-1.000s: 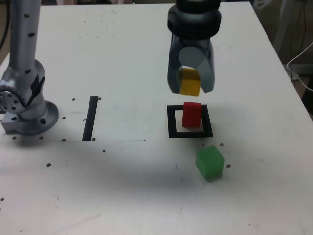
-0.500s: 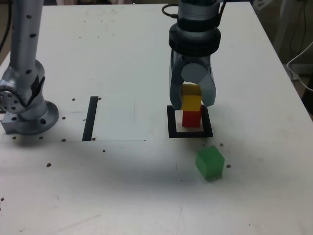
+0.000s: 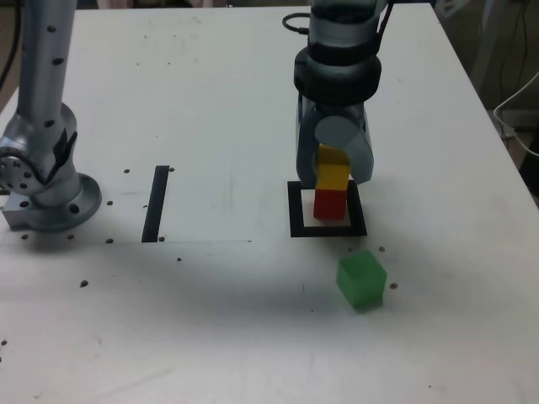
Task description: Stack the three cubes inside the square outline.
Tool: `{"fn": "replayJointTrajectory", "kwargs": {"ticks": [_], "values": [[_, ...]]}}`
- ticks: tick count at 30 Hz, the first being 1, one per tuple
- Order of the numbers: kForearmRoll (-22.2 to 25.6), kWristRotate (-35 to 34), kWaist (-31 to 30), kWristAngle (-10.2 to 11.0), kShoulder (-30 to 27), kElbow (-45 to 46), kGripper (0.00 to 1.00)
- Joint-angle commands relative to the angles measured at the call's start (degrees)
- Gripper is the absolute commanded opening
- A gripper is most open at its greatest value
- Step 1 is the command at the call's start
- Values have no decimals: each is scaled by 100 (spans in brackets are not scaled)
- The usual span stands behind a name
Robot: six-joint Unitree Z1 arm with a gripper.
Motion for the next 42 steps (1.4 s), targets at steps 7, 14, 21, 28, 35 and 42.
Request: {"fn": "replayJointTrajectory", "kwargs": {"ticks": [7,14,21,28,35,42], "values": [[-45,65,38,-208,-8,43,20],[-21,159,44,-263,-10,41,39],[-23,246,80,-251,37,14,88],[21,251,85,-61,6,-7,100],[114,251,80,57,-53,29,100],[505,259,21,122,-306,46,100]]}}
